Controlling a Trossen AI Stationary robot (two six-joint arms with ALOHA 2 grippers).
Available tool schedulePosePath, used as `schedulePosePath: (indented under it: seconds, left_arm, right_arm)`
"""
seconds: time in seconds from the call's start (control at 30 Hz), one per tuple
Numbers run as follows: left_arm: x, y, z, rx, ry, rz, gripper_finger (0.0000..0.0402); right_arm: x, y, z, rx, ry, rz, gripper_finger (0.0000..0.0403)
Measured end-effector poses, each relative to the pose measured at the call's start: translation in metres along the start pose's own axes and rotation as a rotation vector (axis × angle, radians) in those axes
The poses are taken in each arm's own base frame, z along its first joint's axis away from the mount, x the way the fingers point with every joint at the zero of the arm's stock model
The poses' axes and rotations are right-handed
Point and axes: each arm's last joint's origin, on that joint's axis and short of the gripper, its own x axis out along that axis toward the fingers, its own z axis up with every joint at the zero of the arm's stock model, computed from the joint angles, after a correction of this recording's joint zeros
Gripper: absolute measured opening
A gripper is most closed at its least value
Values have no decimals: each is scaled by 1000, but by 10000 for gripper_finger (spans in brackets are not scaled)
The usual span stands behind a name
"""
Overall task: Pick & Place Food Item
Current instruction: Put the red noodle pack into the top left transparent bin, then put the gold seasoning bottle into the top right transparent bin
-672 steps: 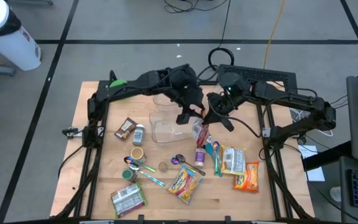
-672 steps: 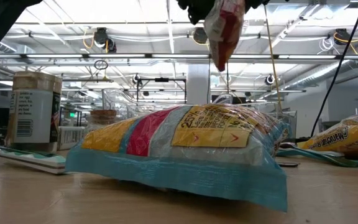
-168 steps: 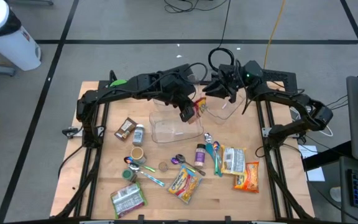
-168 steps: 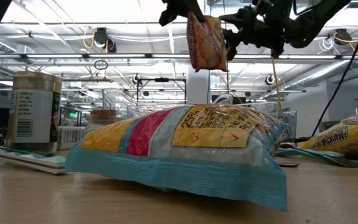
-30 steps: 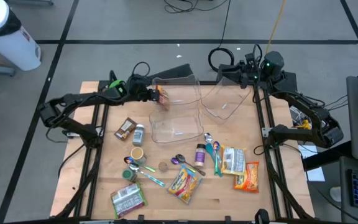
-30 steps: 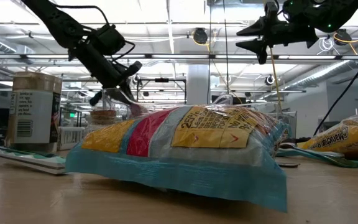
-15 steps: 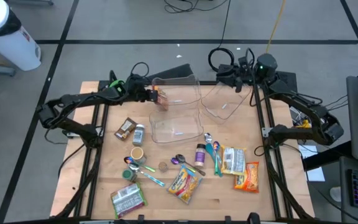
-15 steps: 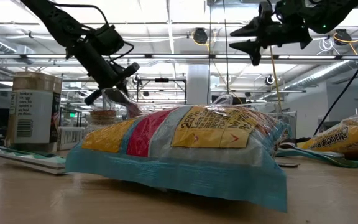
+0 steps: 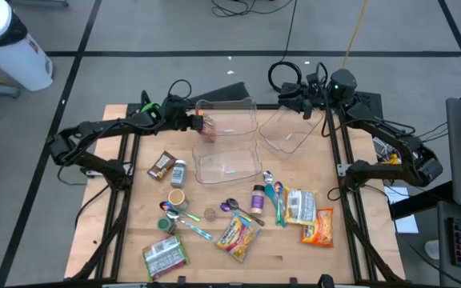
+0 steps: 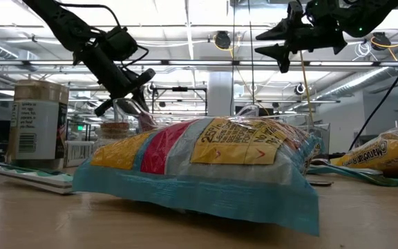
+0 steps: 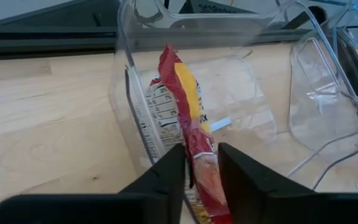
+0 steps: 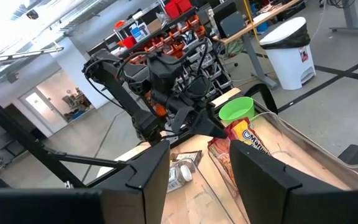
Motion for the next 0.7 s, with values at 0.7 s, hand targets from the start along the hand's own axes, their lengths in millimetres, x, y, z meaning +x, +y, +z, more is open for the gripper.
schedulePosePath:
  seconds: [0.7]
  left_arm:
    - [-53, 0, 20, 89, -98, -44, 125]
  right_arm:
    - [0, 0, 0, -4, 0, 2, 160]
